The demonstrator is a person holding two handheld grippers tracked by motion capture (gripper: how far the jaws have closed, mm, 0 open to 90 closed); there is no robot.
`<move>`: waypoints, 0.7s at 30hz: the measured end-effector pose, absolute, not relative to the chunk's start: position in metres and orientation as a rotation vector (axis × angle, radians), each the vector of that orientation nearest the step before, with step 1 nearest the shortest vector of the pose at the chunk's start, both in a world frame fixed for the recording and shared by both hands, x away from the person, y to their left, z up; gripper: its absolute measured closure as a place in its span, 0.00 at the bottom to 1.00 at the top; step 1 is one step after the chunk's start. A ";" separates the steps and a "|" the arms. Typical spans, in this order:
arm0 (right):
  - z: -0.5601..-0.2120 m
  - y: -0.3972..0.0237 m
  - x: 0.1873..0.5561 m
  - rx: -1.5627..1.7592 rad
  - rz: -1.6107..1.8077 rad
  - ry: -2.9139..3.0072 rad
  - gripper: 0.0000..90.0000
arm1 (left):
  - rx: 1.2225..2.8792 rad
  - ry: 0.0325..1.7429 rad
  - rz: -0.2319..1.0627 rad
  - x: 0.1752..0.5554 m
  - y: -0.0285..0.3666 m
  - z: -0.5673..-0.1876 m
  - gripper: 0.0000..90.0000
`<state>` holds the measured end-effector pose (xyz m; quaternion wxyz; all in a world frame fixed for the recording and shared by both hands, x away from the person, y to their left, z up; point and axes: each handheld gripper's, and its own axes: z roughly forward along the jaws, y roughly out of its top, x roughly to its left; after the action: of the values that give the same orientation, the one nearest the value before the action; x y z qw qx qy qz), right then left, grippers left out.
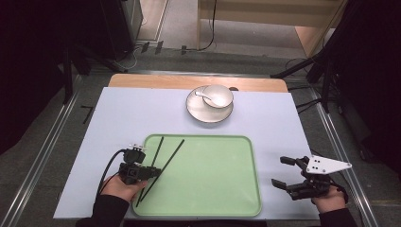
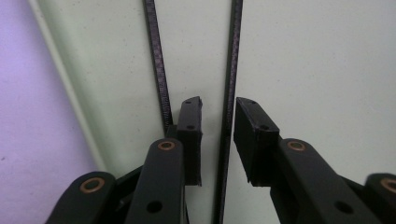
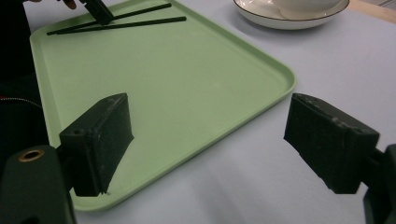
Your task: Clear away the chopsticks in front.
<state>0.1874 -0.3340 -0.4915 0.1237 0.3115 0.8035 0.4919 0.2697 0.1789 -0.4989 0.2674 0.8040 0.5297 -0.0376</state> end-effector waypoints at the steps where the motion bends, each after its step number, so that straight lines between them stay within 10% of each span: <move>1: -0.492 -0.334 0.187 0.908 1.434 2.343 0.17 | 2.166 1.423 -0.108 0.269 0.178 -0.499 0.76; 21: -0.492 -0.334 0.187 0.904 1.432 2.347 0.17 | 2.172 1.275 -0.162 0.278 0.188 -0.490 0.44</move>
<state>0.1874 -0.3337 -0.4916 0.1233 0.3100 0.8047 0.4911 0.2779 0.1879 -0.4903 0.3039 0.8200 0.4812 -0.0613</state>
